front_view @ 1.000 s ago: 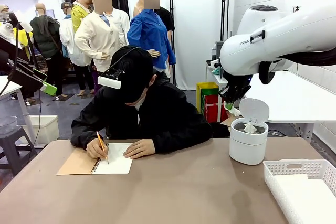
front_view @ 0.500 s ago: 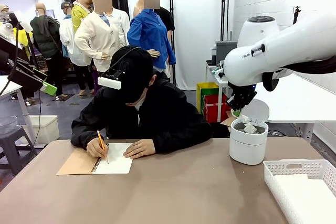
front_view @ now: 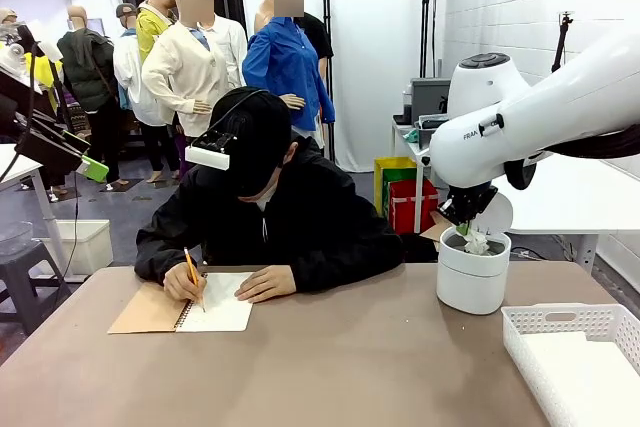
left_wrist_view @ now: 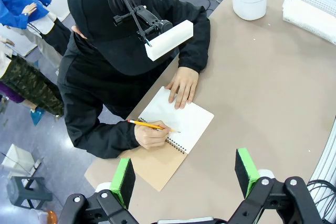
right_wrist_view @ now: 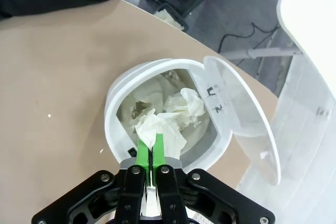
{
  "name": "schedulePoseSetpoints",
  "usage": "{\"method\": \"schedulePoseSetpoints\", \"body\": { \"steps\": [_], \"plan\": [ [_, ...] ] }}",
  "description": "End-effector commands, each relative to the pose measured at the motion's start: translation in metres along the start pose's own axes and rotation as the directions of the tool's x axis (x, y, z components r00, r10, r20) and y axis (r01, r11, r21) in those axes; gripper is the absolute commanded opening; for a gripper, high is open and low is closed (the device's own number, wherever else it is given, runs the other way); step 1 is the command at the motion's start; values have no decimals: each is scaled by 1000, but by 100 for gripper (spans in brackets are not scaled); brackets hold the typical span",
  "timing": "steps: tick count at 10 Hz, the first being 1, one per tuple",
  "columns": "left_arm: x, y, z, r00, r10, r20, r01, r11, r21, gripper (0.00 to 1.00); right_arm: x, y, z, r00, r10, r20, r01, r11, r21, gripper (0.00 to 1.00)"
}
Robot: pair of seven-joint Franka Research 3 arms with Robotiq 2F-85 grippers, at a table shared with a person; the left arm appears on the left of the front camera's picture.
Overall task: Sort the paper based on its condition.
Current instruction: If a person hands you a paper, place it in the Organizing basket , and if it's crumpled, put it in the Trash can.
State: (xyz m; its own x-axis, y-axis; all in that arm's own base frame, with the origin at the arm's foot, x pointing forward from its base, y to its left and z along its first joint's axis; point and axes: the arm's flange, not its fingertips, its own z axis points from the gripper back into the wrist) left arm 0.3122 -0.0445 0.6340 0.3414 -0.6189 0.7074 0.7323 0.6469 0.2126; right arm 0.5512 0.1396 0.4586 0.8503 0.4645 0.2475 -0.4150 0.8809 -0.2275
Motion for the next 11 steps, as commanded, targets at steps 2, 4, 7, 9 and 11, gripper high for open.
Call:
{"method": "schedulePoseSetpoints", "body": {
  "steps": [2,4,7,9,11],
  "plan": [
    [0,0,0,1000,6,-2,-6,1000,10,100,0,0,-10,1000,-25,-3,25,999,-43,5],
    [0,0,0,1000,6,-2,-6,1000,10,100,2,1,-12,1000,-27,1,27,998,-65,41],
    [0,0,0,1000,6,-2,-6,1000,10,100,1,2,-11,1000,-26,4,26,997,-68,95],
    [0,0,0,1000,6,-2,-6,1000,10,100,1,2,-10,1000,-24,5,24,997,-69,100],
    [0,0,0,1000,6,-2,-6,1000,10,100,0,2,-8,1000,-24,8,25,998,-66,100]
  ]
}}
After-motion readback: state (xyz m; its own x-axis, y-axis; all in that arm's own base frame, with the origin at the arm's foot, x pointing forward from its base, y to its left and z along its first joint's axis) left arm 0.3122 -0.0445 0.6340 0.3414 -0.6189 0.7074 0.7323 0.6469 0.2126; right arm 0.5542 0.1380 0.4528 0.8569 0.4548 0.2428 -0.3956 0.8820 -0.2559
